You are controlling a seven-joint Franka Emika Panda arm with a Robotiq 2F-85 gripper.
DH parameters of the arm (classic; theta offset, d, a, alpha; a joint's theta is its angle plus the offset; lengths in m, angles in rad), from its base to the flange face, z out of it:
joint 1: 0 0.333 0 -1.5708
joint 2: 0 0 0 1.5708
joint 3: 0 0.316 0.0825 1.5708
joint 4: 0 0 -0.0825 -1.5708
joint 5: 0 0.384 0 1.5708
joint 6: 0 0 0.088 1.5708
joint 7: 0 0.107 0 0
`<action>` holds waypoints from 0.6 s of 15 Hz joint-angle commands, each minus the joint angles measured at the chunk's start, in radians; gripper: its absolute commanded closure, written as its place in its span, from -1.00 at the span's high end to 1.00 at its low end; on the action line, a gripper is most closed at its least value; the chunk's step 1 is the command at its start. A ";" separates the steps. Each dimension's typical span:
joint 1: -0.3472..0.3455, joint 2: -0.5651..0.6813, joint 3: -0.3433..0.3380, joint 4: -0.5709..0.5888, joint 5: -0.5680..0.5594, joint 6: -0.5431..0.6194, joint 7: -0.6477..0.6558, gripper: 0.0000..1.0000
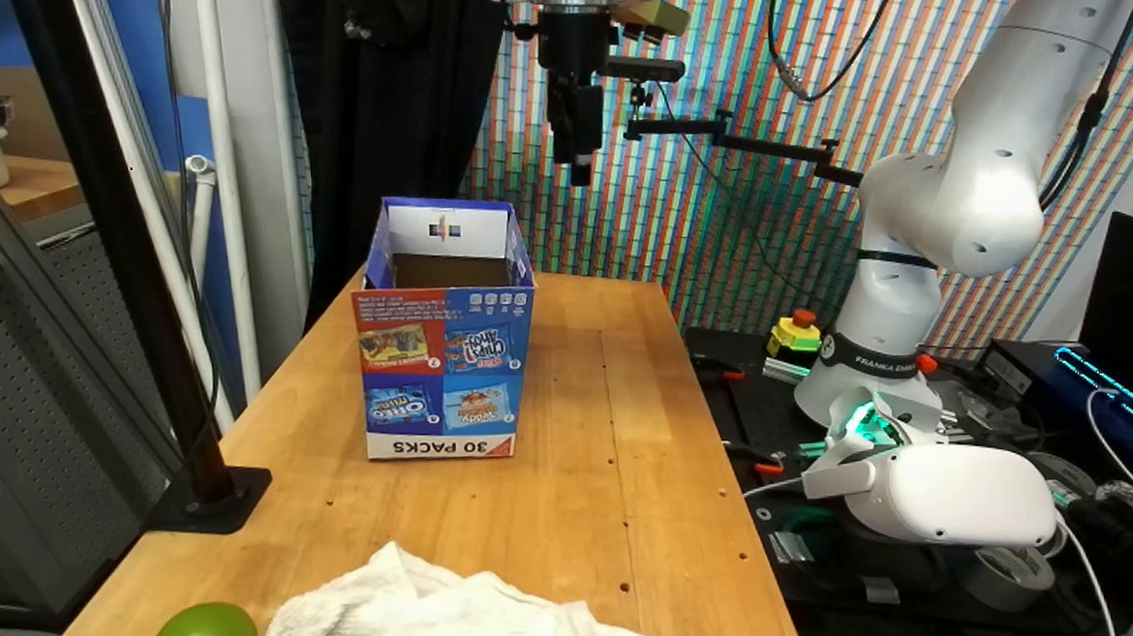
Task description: Pick up the avocado and wrap it on the cloth, then pick up the cloth and put it in the box
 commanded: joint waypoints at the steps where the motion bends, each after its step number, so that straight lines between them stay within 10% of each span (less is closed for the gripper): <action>1: -0.015 0.124 -0.010 0.148 -0.021 0.000 -0.051 1.00; 9: -0.055 0.311 -0.030 0.357 -0.022 -0.015 -0.121 1.00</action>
